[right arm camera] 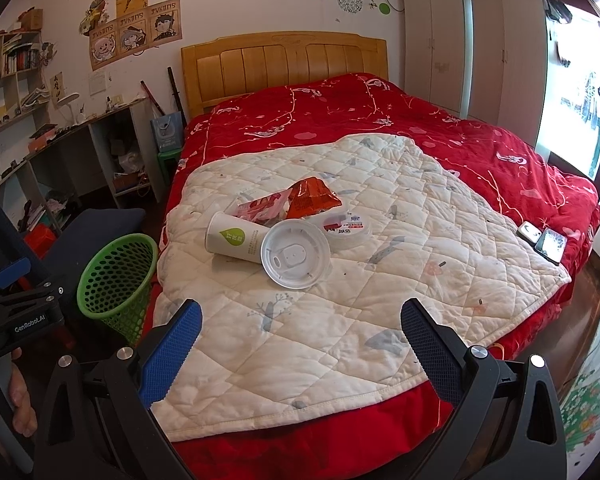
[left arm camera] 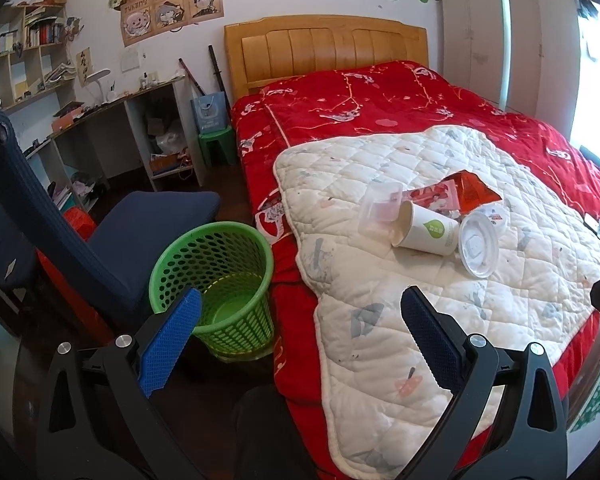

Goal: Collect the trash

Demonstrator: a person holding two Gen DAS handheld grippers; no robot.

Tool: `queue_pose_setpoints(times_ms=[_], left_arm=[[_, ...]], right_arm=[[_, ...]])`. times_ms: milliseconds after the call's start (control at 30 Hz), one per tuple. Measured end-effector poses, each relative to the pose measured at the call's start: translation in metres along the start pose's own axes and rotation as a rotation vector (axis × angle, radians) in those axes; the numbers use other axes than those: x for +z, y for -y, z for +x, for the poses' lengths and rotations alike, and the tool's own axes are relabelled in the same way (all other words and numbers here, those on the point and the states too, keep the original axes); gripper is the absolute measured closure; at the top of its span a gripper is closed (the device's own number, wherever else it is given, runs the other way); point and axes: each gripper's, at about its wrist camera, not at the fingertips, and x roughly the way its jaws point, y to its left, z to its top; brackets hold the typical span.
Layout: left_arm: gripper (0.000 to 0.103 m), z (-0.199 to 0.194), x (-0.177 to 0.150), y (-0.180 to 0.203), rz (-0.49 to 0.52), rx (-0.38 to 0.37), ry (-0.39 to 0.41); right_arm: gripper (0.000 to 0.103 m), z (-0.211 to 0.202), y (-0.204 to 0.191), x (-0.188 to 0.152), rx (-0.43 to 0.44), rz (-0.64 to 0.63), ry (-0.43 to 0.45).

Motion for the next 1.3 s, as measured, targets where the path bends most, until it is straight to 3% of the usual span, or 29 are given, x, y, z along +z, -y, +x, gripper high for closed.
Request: queue_pose_setpoints(times_ms=[867, 1300], left_arm=[[0.005, 0.010, 0.006, 0.002, -0.016, -0.005, -0.015], [0.005, 0.025, 0.016, 0.004, -0.003, -0.036, -0.038]], right_arm=[[0.007, 0.010, 0.001, 0.000, 0.002, -0.006, -0.012], [0.007, 0.024, -0.002, 0.017, -0.001, -0.023, -0.034]])
